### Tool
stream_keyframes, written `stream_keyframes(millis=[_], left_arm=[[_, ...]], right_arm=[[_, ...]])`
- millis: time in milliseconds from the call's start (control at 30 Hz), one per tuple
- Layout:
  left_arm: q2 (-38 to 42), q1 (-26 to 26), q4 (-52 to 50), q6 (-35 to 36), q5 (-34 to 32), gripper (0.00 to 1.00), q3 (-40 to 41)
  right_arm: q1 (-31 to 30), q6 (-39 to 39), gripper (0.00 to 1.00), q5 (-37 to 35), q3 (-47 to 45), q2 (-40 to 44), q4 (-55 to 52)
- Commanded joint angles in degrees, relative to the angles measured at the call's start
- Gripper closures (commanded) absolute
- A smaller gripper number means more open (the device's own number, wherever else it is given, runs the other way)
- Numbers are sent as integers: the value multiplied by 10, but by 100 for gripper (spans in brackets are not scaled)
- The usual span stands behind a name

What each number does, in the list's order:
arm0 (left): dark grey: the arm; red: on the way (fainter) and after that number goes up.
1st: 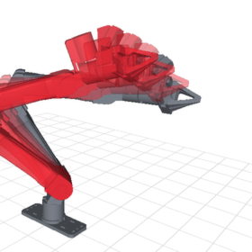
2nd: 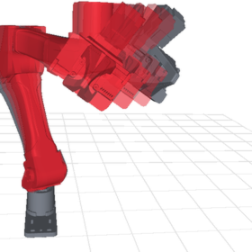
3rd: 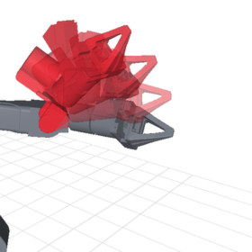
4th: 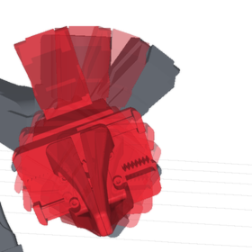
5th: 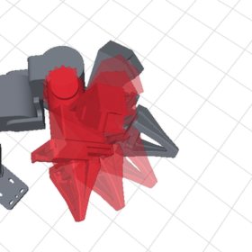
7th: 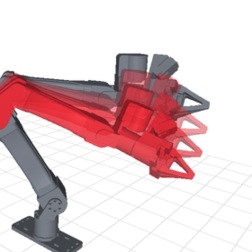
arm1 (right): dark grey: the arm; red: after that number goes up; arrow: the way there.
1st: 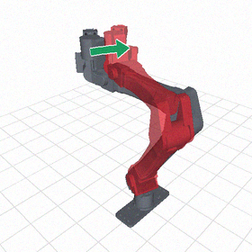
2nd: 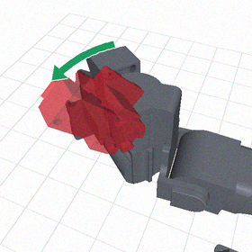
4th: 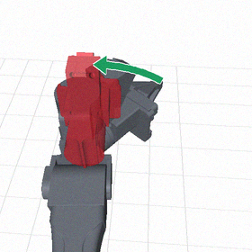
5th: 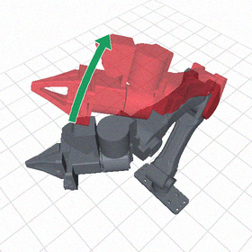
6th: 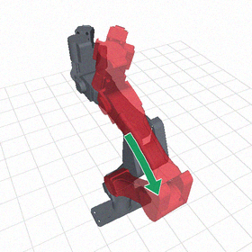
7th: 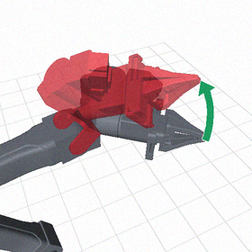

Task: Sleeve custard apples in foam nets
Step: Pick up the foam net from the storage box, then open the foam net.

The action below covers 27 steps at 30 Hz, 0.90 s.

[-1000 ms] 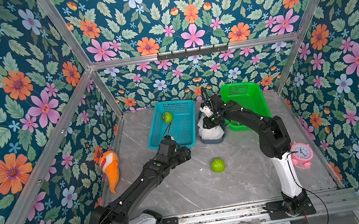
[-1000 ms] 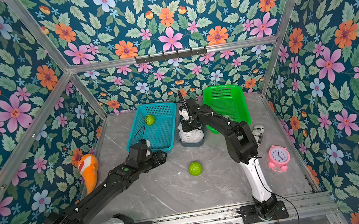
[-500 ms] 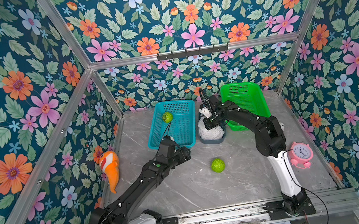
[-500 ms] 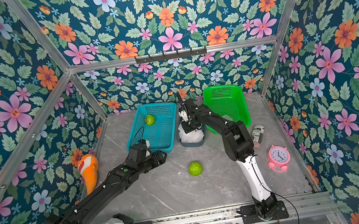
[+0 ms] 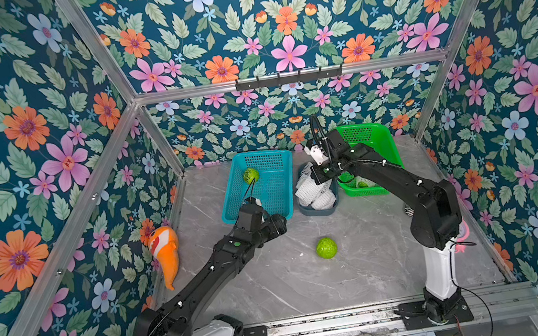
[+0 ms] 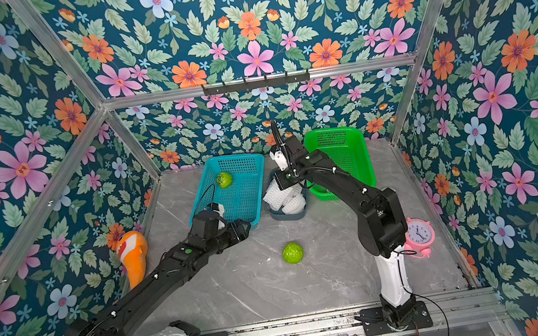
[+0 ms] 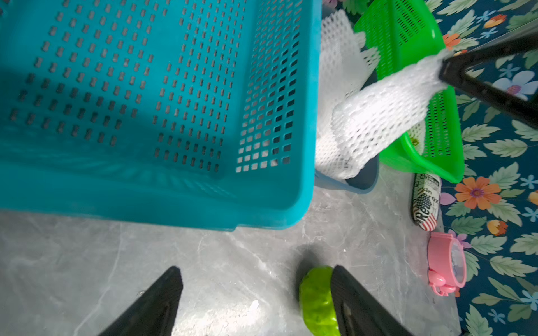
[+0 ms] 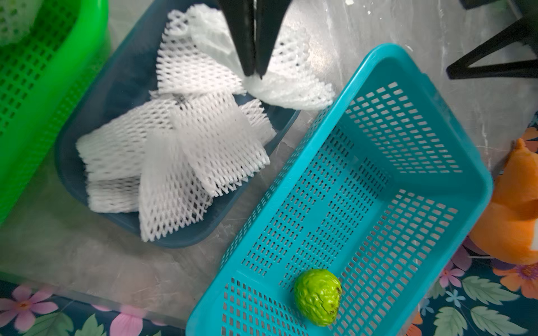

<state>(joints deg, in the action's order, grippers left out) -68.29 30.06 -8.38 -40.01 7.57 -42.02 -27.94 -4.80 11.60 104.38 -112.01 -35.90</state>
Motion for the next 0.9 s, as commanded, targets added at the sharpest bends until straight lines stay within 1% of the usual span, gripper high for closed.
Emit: stream_keyframes(millis=[0, 67, 233, 300, 400, 533, 600, 767, 867], left_arm=[[8, -4, 30, 16, 0, 16, -10], [12, -9, 39, 23, 10, 16, -17], [19, -26, 69, 40, 46, 16, -35], [27, -34, 99, 40, 71, 17, -32], [35, -47, 157, 35, 130, 22, -26], [33, -56, 246, 4, 215, 31, -15], [31, -56, 289, -15, 257, 33, -7], [53, -57, 428, -77, 298, 31, 41], [53, -57, 468, -97, 324, 31, 49]], right_arm=[[2, -22, 100, 3, -26, 40, 30], [8, -37, 100, 15, -50, 71, 45], [37, -101, 100, 96, -109, 150, 87], [49, -129, 100, 134, -128, 185, 102], [58, -162, 100, 184, -164, 229, 131], [59, -193, 100, 212, -202, 276, 155], [59, -206, 100, 221, -222, 295, 171], [60, -237, 100, 244, -258, 329, 204], [60, -247, 100, 249, -269, 340, 213]])
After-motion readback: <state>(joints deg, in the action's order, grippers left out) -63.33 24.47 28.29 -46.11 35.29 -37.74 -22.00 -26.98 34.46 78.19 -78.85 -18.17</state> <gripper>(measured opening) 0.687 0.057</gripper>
